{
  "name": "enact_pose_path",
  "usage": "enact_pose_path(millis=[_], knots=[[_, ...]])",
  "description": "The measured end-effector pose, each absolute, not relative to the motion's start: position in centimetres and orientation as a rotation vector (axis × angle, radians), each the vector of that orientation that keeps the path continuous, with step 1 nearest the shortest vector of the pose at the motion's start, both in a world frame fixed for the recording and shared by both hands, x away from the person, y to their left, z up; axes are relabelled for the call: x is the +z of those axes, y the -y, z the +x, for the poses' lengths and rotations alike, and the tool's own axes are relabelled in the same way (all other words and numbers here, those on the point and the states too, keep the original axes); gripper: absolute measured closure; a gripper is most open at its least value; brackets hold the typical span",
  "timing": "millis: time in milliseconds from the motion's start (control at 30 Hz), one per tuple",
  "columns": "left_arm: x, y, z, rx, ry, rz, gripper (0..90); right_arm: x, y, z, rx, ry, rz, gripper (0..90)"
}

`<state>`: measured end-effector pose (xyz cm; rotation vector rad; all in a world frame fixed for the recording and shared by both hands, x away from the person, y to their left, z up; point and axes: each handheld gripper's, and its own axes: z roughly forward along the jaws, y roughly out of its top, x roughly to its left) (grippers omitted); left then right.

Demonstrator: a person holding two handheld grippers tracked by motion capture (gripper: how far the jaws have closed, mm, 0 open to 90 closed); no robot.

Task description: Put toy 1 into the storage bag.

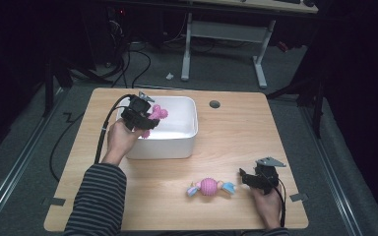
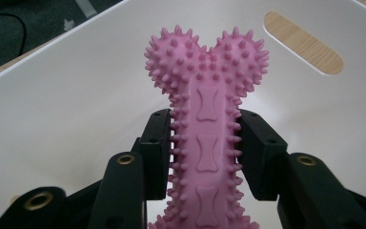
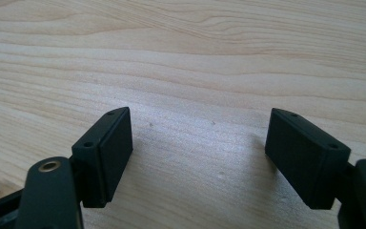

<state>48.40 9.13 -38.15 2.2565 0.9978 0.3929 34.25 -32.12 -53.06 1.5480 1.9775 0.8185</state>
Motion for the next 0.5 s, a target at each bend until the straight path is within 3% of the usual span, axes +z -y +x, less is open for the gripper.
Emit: enact_pose_path(millis=[500], knots=[[-39.8, -9.0, 48.8, 0.316, -1.03, 2.321, 55.6, -53.1, 32.1, 34.3, 0.819, -1.978, 1.547, 24.3]])
